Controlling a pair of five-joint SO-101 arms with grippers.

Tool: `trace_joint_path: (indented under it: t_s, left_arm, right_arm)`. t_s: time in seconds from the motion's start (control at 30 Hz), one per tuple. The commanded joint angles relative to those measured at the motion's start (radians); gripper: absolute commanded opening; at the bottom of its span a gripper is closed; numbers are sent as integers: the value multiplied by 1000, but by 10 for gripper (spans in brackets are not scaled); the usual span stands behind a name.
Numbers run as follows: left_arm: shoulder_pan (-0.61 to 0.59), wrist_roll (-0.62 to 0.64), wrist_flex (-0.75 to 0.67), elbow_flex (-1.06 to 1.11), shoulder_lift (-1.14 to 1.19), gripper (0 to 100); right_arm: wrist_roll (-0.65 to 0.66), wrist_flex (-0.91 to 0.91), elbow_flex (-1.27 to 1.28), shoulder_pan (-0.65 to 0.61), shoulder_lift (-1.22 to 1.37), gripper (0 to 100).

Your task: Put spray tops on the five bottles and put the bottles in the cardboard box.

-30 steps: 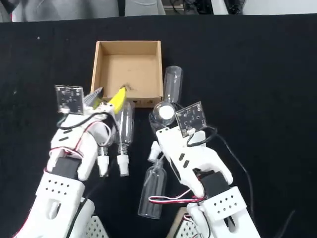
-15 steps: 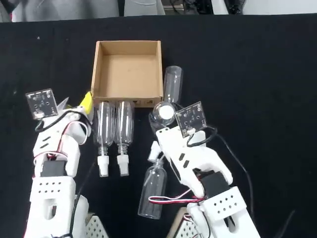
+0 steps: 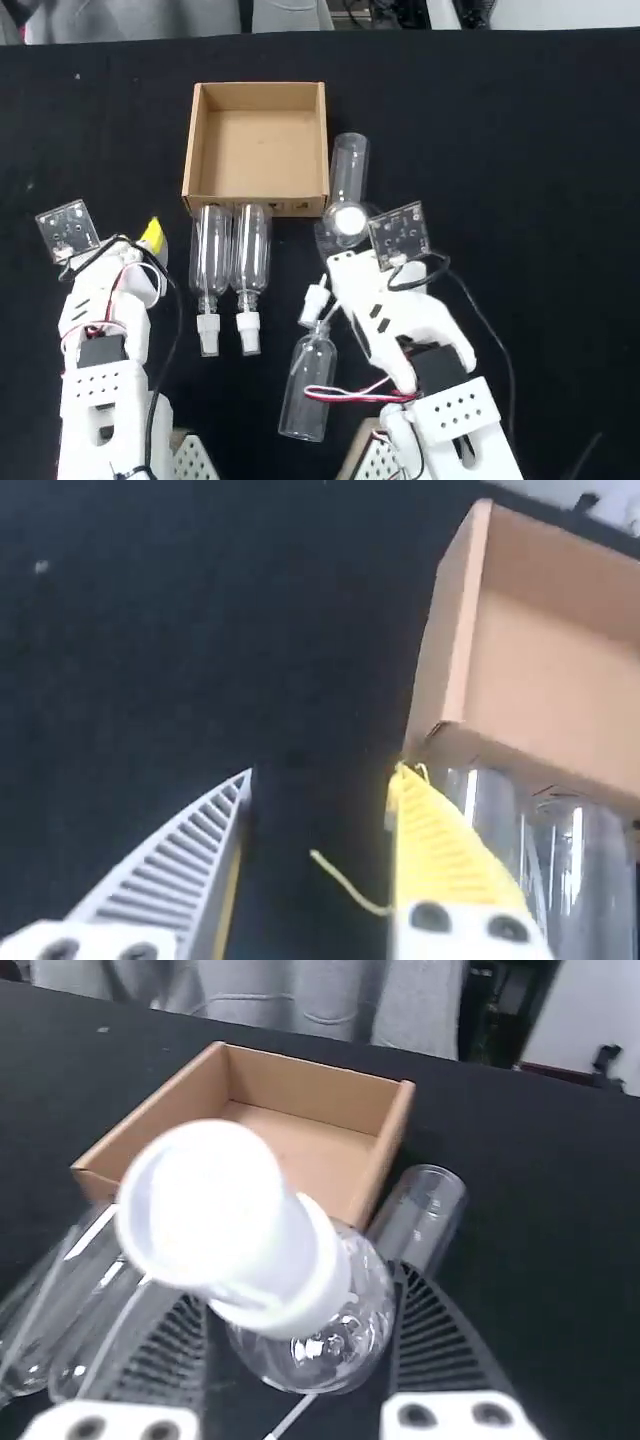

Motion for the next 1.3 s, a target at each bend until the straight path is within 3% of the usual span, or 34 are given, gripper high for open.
trace_joint_path:
  t_s: [0.0, 0.3, 0.57, 0.97, 1.27]
  left_arm:
    - [-4, 8, -2, -2, -14, 209]
    - [-10, 6, -2, 1, -14, 209]
    - [-10, 5, -2, 2, -14, 209]
    - [-10, 5, -2, 2, -14, 210]
    - [-2, 5, -2, 2, -14, 210]
  right_arm:
    - [-38, -21, -56, 52, -15, 78]
    - [-58, 190, -249, 61, -12, 78]
    - [-52, 224, -387, 60, 21, 78]
    - [-51, 269, -851, 58, 479, 78]
    - [-55, 267, -1040, 57, 745, 78]
